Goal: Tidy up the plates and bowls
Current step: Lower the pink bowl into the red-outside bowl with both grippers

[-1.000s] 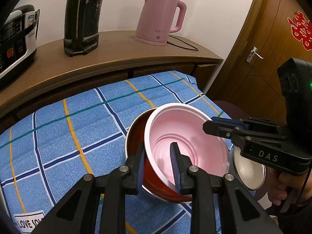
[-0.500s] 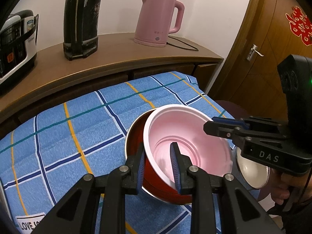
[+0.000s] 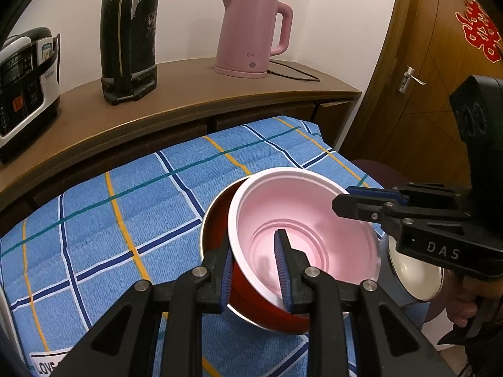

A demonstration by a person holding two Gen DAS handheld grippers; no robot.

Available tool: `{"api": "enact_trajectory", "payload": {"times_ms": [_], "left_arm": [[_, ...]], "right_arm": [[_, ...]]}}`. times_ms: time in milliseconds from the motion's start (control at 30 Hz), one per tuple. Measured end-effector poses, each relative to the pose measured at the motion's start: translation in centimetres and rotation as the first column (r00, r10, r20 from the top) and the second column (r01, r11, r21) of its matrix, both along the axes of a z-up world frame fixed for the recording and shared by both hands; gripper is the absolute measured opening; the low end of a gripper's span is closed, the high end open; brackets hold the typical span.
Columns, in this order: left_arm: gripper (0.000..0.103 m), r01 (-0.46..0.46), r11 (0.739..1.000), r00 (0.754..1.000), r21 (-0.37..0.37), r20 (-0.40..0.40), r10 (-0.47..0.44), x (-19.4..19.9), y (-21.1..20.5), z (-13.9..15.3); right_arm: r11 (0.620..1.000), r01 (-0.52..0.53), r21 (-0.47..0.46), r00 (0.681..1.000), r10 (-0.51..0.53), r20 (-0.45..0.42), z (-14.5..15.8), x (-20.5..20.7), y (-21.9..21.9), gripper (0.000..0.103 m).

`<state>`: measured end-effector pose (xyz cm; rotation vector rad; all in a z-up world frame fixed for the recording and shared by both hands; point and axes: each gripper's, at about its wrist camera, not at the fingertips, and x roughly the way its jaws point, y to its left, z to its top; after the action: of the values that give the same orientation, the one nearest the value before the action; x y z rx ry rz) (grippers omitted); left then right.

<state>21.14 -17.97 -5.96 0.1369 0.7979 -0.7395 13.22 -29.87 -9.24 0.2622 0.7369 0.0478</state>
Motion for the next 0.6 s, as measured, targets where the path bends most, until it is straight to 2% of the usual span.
{"api": "enact_trajectory", "payload": {"times_ms": [200,600], "left_arm": [[0.027,0.007,1.000,1.000,0.014,0.019,-0.007,-0.22,-0.24,-0.12],[0.027,0.010,1.000,1.000,-0.005,0.013,-0.010,-0.09,-0.03,-0.16]], "right_arm": [[1.000,-0.009,0.003,1.000,0.009,-0.011,-0.46,0.05,0.12,0.016],[1.000,-0.011,0.006,1.000,0.011,-0.009,-0.50,-0.05,0.00,0.015]]}}
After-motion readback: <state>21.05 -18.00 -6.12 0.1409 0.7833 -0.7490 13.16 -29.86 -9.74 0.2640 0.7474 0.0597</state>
